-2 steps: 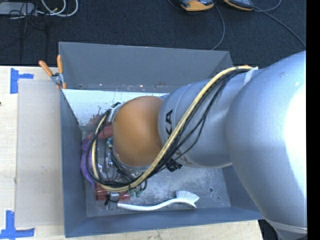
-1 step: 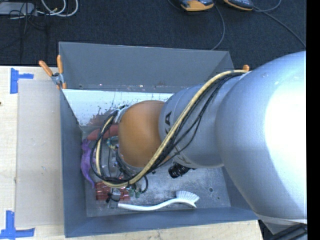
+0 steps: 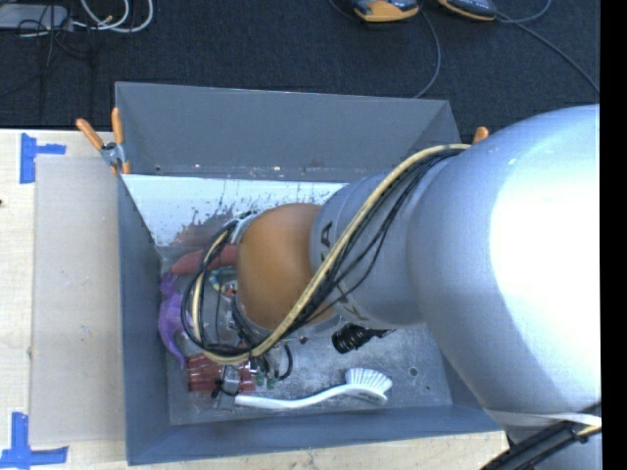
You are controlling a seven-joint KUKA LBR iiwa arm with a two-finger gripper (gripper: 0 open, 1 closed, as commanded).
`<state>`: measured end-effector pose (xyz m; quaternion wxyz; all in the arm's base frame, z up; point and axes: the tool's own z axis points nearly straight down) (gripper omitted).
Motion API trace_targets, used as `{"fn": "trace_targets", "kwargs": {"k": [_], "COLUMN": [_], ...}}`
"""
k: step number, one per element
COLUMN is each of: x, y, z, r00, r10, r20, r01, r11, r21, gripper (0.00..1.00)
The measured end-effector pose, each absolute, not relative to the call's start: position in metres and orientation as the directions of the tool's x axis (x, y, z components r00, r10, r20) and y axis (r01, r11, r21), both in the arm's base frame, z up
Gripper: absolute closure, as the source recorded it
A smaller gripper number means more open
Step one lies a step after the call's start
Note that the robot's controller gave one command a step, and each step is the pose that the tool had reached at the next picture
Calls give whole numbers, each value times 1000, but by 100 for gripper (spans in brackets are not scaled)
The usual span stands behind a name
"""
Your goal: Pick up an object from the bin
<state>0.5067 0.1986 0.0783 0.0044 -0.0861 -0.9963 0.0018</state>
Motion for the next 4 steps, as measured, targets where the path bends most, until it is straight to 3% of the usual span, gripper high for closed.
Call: {"fn": "trace_targets", "kwargs": {"k": [1, 4], "x": [508, 510], "y": [176, 172], "z": [70, 73], "r00": [-981, -984], "r10": [195, 180], "r20": [6, 8], "r01": [195, 180], "r11": [981, 984], "r21": [-1, -2], "gripper": [100, 100]}}
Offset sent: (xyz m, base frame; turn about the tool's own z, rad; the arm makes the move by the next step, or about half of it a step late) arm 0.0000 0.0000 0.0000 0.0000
